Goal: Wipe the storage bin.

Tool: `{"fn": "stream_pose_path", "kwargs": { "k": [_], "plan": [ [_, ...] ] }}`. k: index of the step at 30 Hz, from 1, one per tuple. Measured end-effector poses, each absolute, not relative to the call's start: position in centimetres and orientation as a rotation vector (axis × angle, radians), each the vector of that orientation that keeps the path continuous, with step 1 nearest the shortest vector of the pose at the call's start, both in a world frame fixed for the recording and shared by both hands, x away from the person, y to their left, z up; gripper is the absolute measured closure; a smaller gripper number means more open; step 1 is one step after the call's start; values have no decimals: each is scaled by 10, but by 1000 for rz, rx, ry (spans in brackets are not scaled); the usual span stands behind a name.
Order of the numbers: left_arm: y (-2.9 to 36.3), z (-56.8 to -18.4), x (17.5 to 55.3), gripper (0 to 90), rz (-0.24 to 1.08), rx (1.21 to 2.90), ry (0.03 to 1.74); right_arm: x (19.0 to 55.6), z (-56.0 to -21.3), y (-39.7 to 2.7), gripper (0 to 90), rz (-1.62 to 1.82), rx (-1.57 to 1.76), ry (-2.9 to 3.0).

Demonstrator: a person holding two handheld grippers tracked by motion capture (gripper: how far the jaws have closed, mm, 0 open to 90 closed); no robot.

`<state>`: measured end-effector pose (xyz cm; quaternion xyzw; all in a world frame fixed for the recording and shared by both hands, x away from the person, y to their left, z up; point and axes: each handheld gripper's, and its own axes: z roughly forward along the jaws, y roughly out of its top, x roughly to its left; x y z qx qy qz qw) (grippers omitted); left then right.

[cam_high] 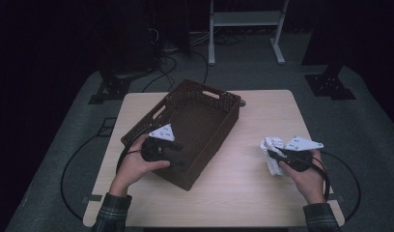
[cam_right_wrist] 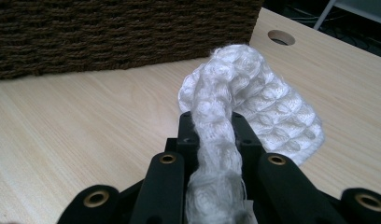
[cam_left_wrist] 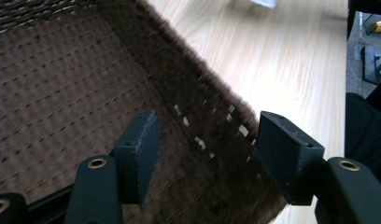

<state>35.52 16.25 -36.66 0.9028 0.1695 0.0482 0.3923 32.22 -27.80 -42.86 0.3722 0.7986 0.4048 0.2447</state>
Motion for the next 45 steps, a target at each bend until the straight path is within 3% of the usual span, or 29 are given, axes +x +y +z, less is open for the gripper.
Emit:
{"fn": "stream_pose_path", "kwargs": {
  "k": [16,36,45],
  "plan": [
    [224,-368,359,399,184,2261,480,323,-430,-277,769,1104,1017,2185],
    [245,-383,362,376,122,2336,502,322,-431,-278,767,1111,1026,2187],
    [241,-384,360,422,93,2333,497,321,-431,-280,767,1116,1033,2180]
  ]
}}
